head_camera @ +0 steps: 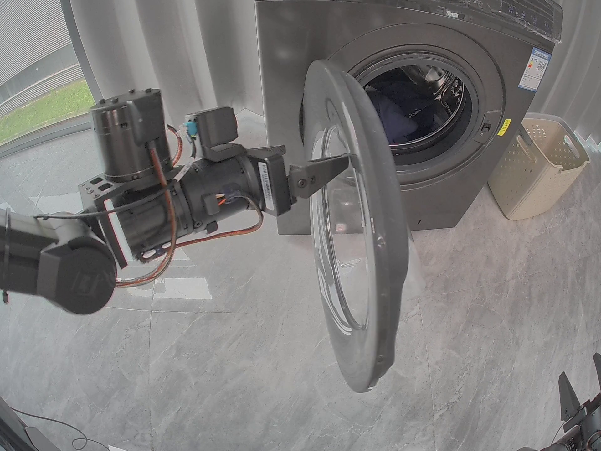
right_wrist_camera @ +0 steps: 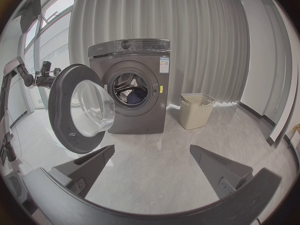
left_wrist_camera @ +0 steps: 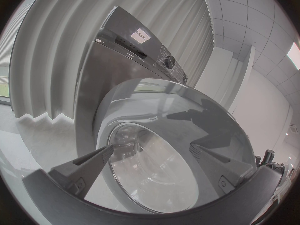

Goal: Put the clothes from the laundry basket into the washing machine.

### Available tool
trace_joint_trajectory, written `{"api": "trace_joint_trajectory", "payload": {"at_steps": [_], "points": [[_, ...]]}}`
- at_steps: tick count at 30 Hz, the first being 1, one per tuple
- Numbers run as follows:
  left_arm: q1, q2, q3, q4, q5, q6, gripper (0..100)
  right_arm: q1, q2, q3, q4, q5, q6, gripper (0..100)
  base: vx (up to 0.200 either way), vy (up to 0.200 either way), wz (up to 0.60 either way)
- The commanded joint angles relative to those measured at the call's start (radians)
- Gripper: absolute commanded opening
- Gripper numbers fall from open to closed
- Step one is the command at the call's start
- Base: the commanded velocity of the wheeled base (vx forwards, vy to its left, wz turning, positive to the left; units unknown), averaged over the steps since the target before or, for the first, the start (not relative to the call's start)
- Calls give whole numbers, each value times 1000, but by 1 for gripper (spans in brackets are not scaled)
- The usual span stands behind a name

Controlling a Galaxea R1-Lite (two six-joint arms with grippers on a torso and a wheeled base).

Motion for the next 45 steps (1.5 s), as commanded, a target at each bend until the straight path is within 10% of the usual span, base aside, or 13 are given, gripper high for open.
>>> {"api": "trace_joint_trajectory", "payload": {"at_steps": [1, 16, 22, 26, 35, 45], "points": [[-15, 118, -108, 0, 1, -1, 100, 0, -7, 18, 0, 0, -1, 100, 0, 0, 0], [-60, 348, -407, 3, 44, -7, 100, 0, -7, 18, 0, 0, -1, 100, 0, 0, 0], [-67, 593, -792, 3, 240, -47, 100, 0, -7, 18, 0, -2, 1, 100, 0, 0, 0], [-67, 671, -937, 16, 284, -55, 100, 0, -7, 18, 0, -2, 1, 100, 0, 0, 0], [-79, 641, -922, 53, 304, -58, 100, 0, -7, 18, 0, -2, 1, 100, 0, 0, 0], [-103, 84, -266, 147, 218, -53, 100, 0, -7, 18, 0, -2, -1, 100, 0, 0, 0]]}}
